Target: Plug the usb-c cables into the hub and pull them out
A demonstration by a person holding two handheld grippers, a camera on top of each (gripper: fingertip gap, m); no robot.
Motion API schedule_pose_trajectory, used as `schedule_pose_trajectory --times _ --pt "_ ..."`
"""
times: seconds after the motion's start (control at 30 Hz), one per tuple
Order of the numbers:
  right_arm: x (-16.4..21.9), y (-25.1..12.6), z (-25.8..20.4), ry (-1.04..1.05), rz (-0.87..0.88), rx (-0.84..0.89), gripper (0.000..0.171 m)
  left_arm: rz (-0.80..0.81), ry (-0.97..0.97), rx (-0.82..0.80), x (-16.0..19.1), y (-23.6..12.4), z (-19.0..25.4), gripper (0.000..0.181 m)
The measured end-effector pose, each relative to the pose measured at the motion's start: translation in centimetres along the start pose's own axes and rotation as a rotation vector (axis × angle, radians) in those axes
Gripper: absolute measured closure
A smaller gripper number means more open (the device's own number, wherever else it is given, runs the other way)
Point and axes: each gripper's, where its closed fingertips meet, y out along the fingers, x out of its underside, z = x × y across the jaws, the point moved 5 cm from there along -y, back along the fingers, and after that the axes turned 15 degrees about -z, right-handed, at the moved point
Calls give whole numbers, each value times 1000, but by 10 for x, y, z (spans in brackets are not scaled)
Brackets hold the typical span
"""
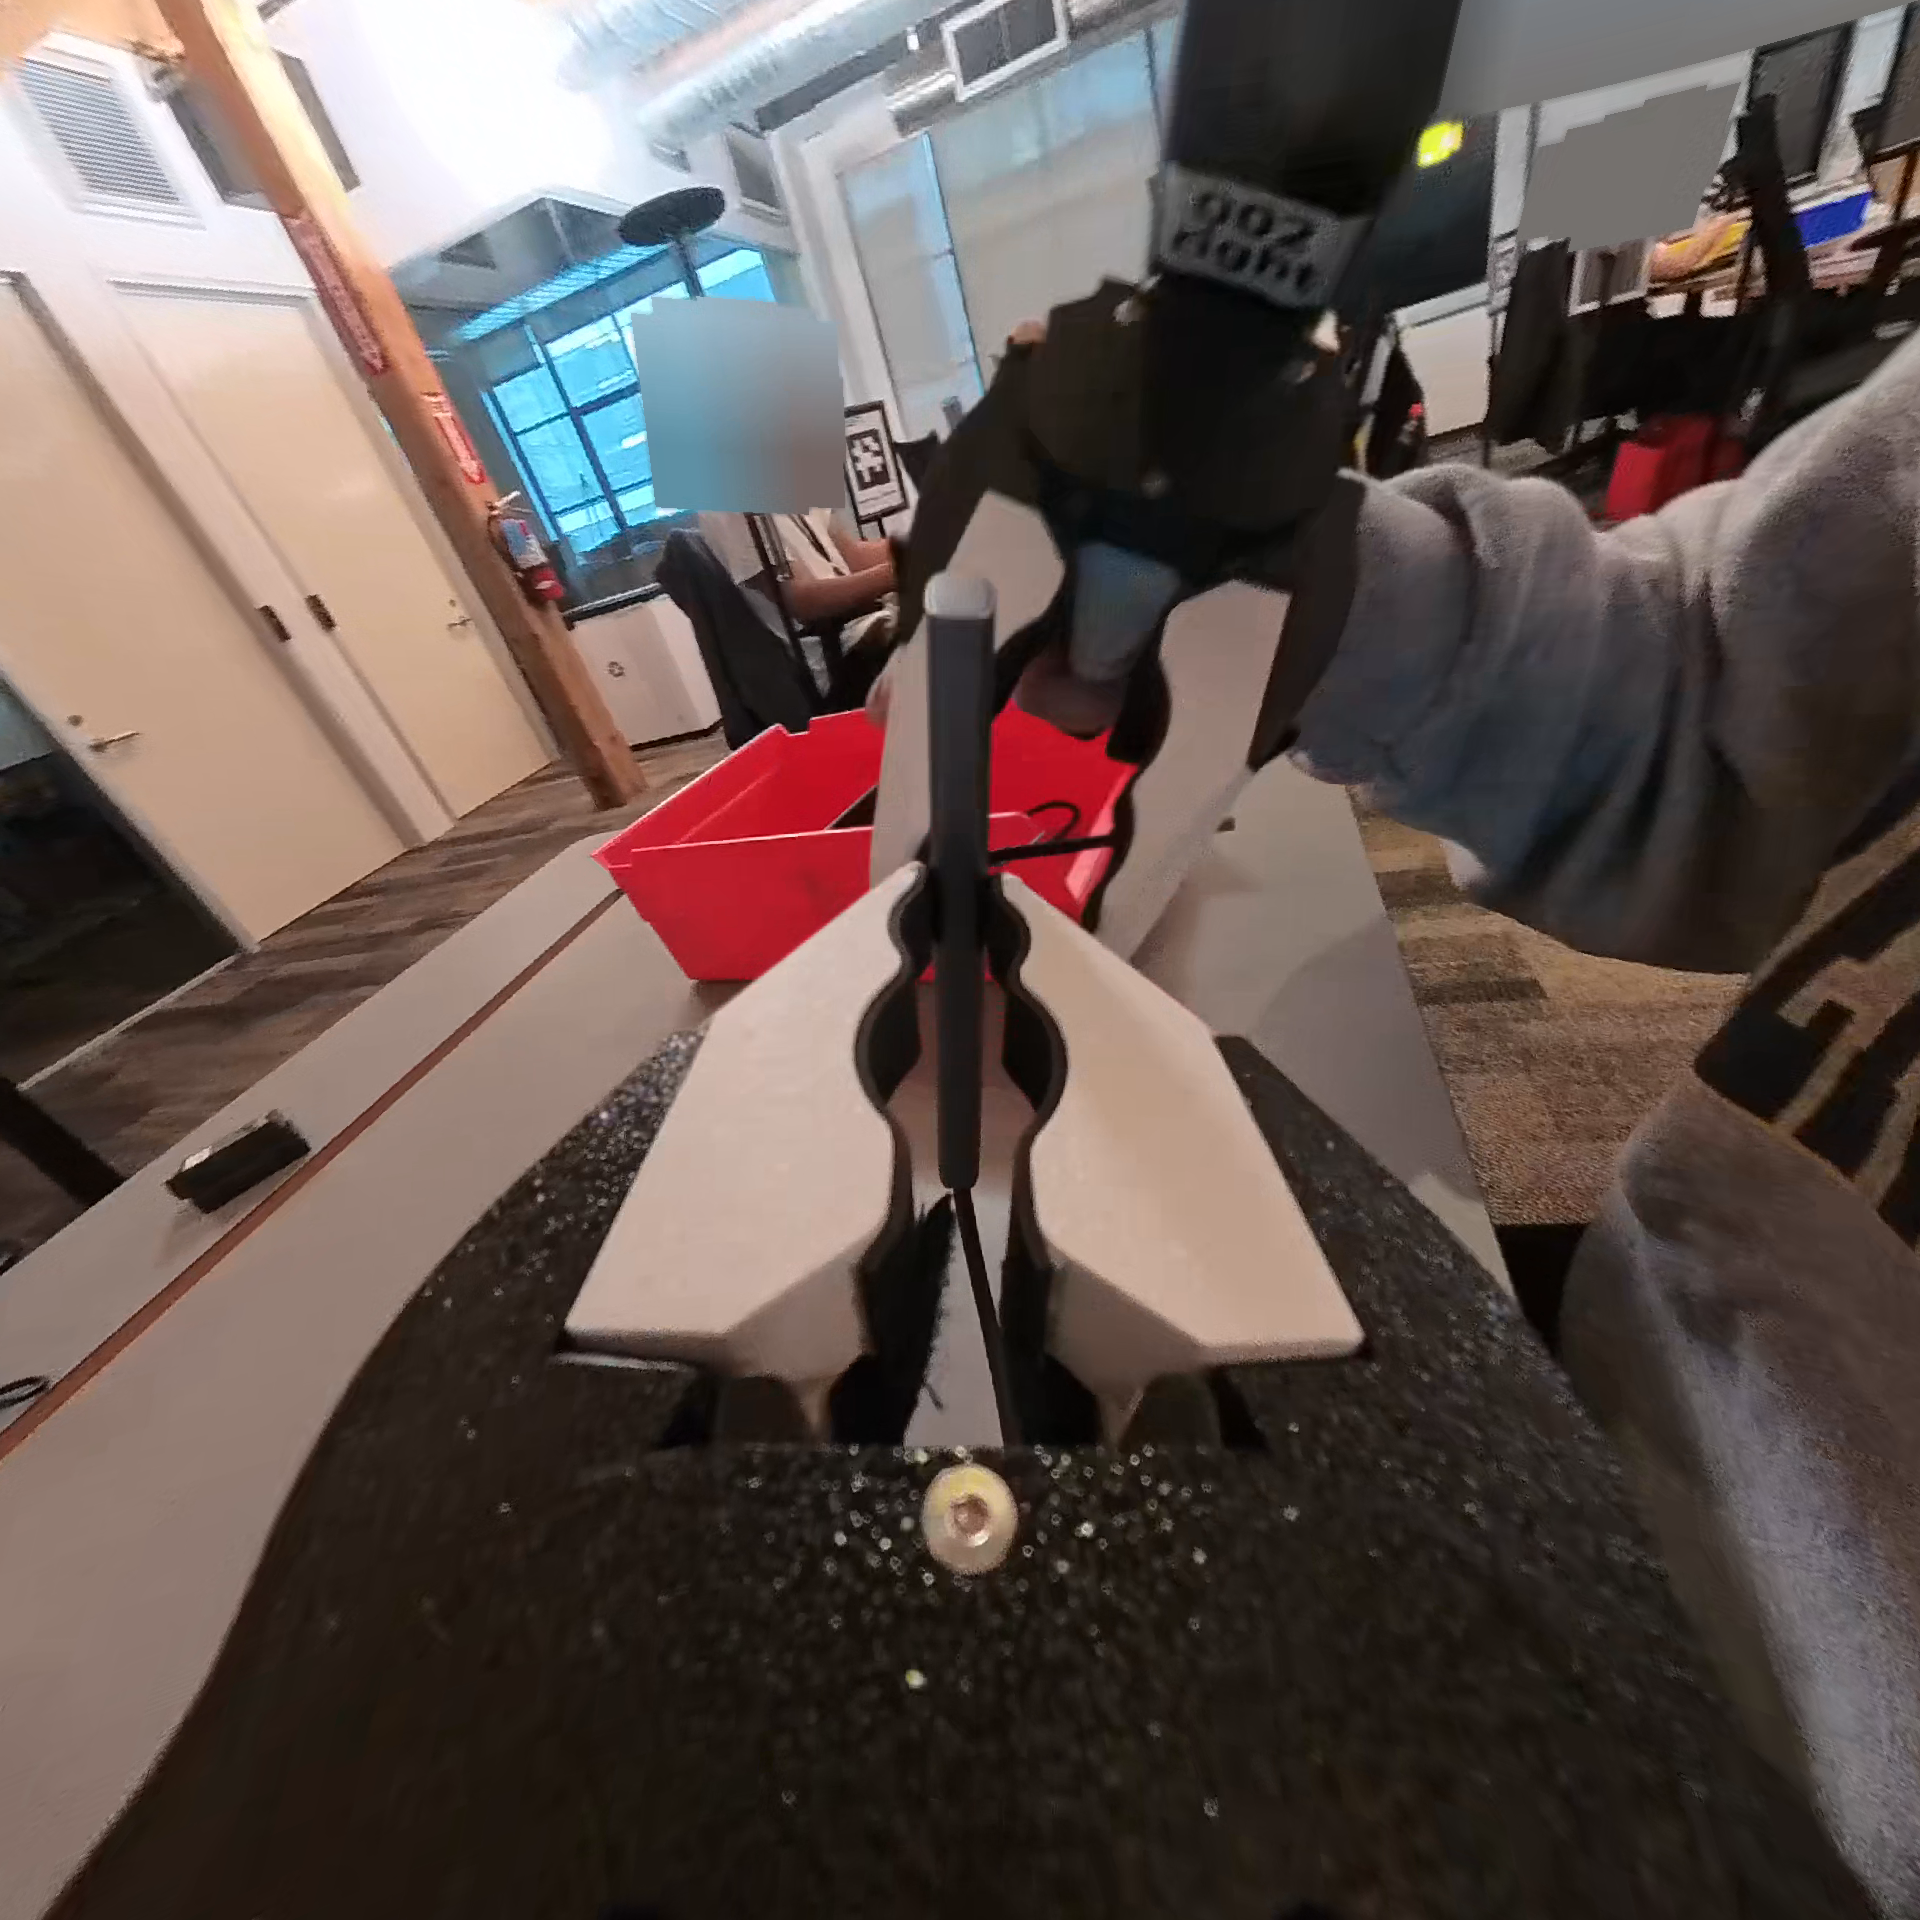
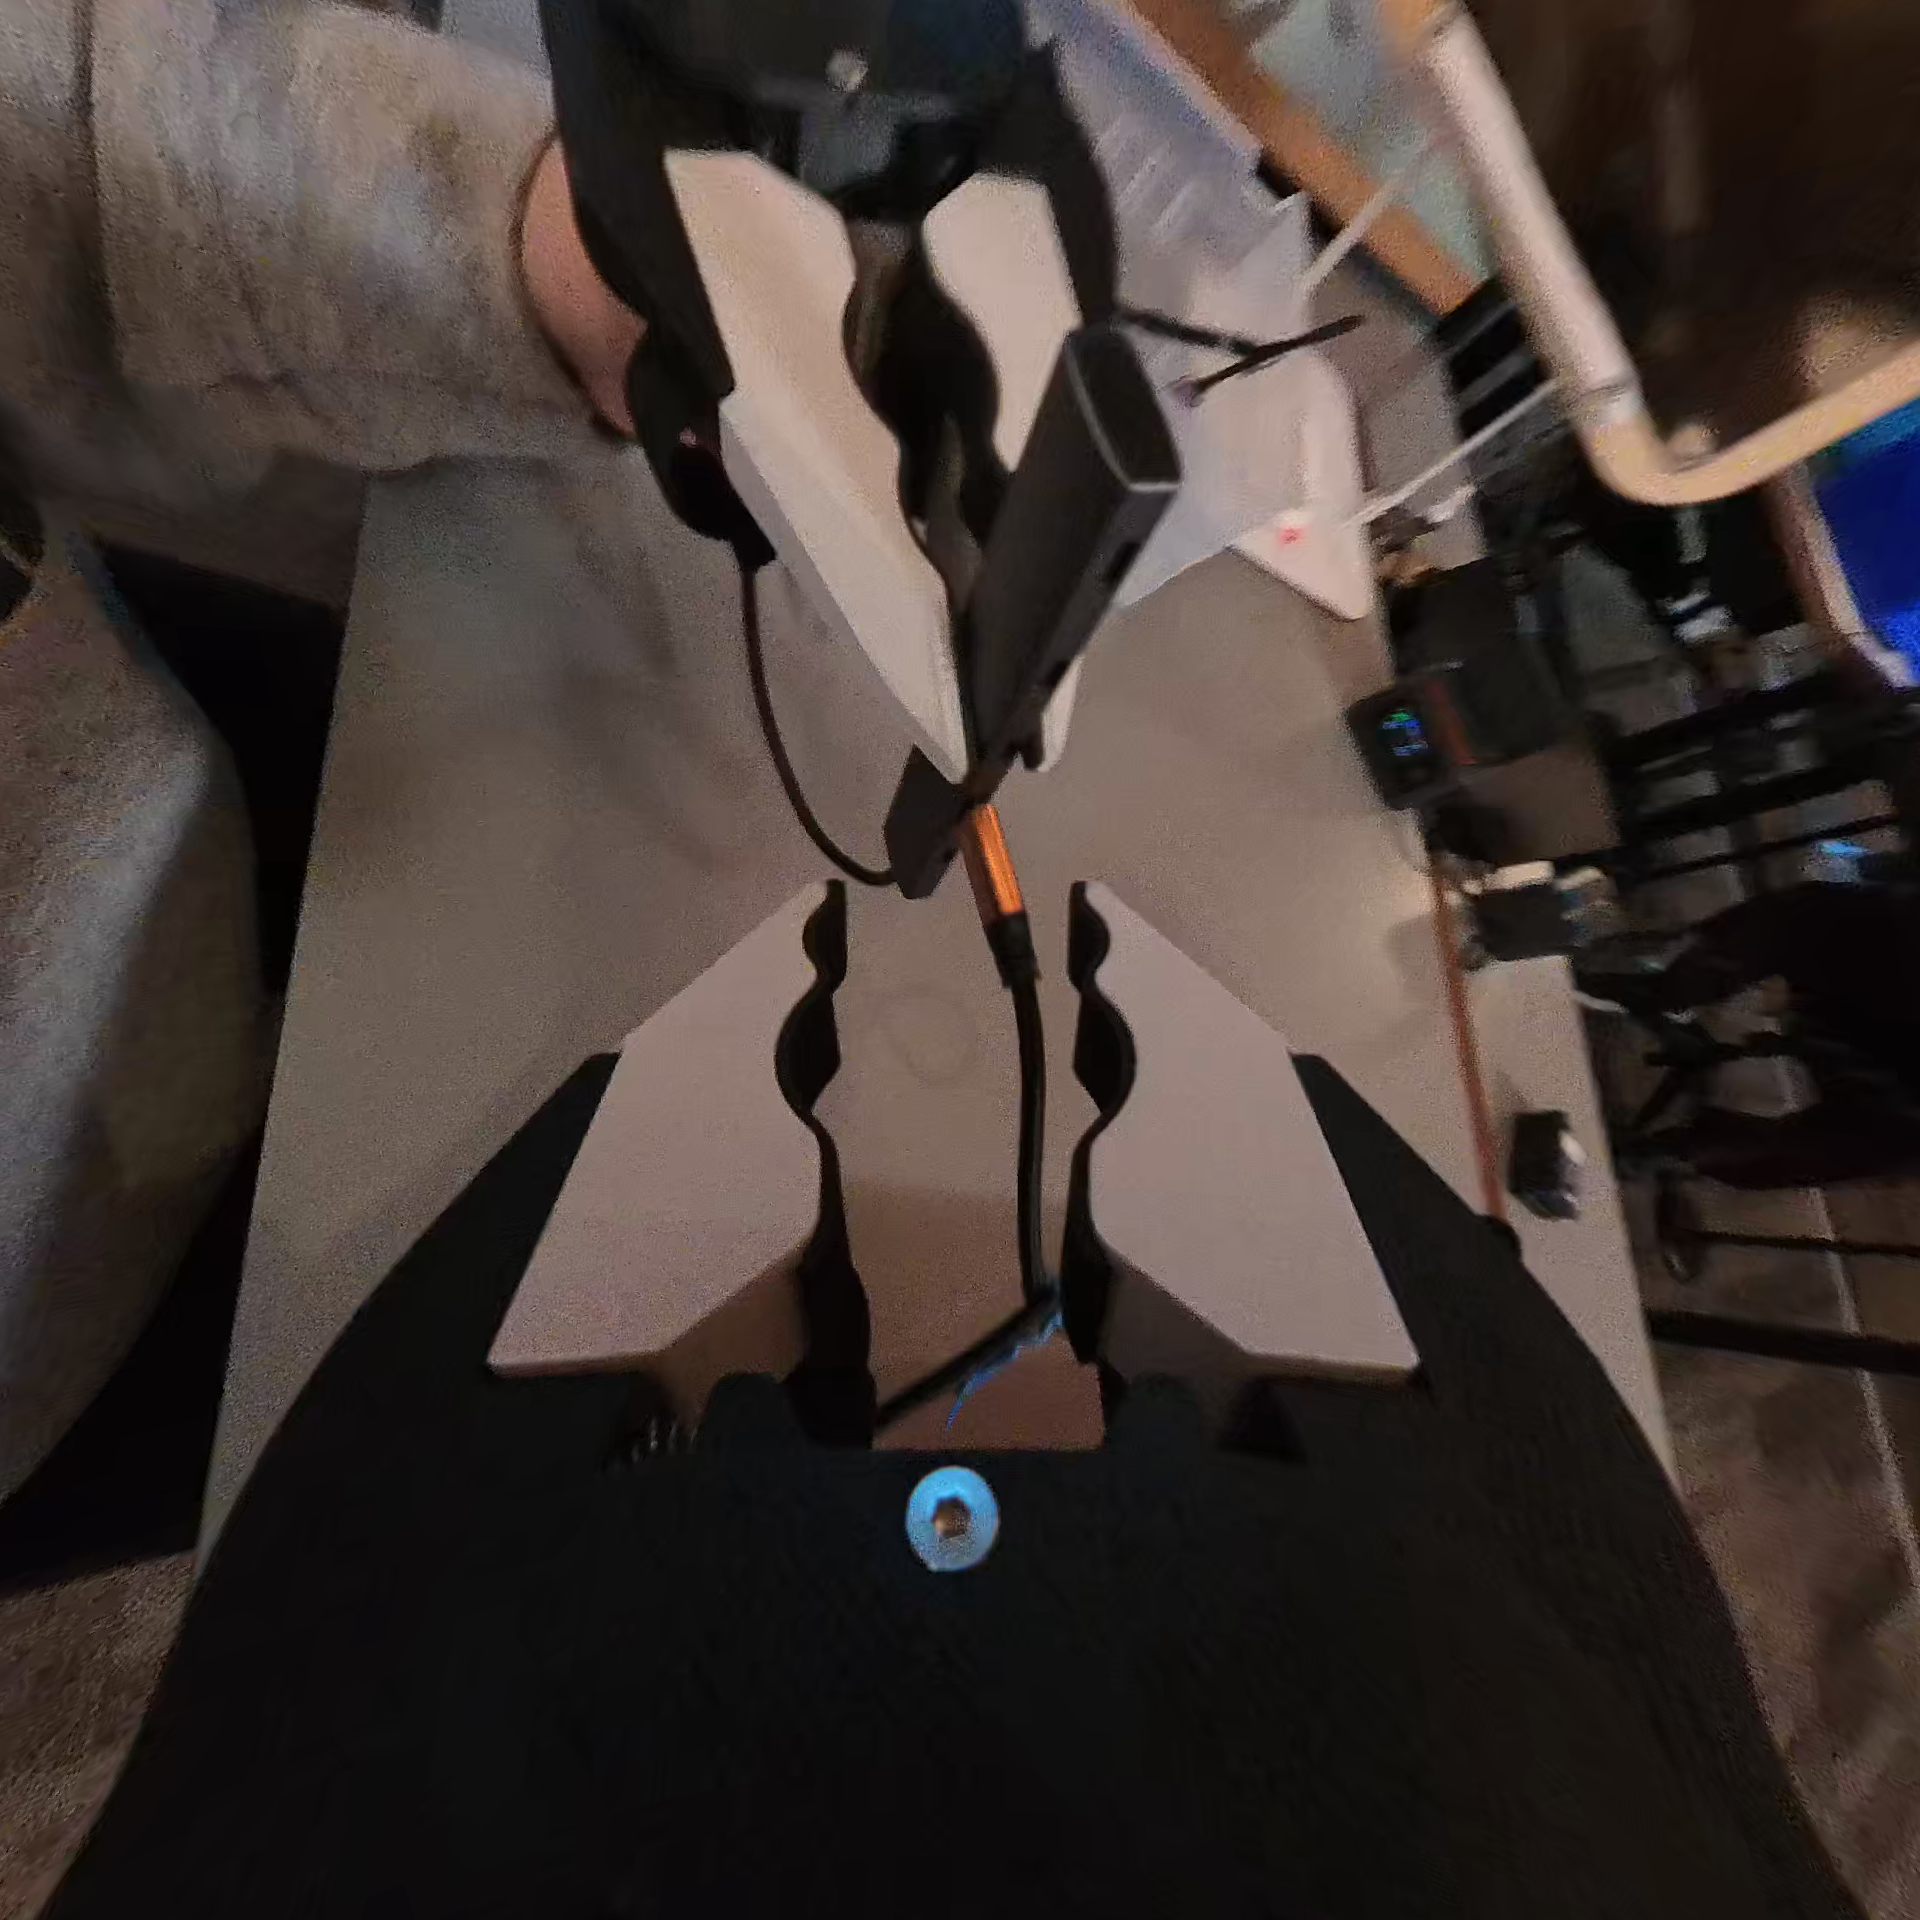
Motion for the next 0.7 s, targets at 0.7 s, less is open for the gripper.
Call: schedule_pose_trajectory --times 0.7 --pt "-9 -13 -18 -69 125 -220 166 -192 99 204 6 -3 25 173"
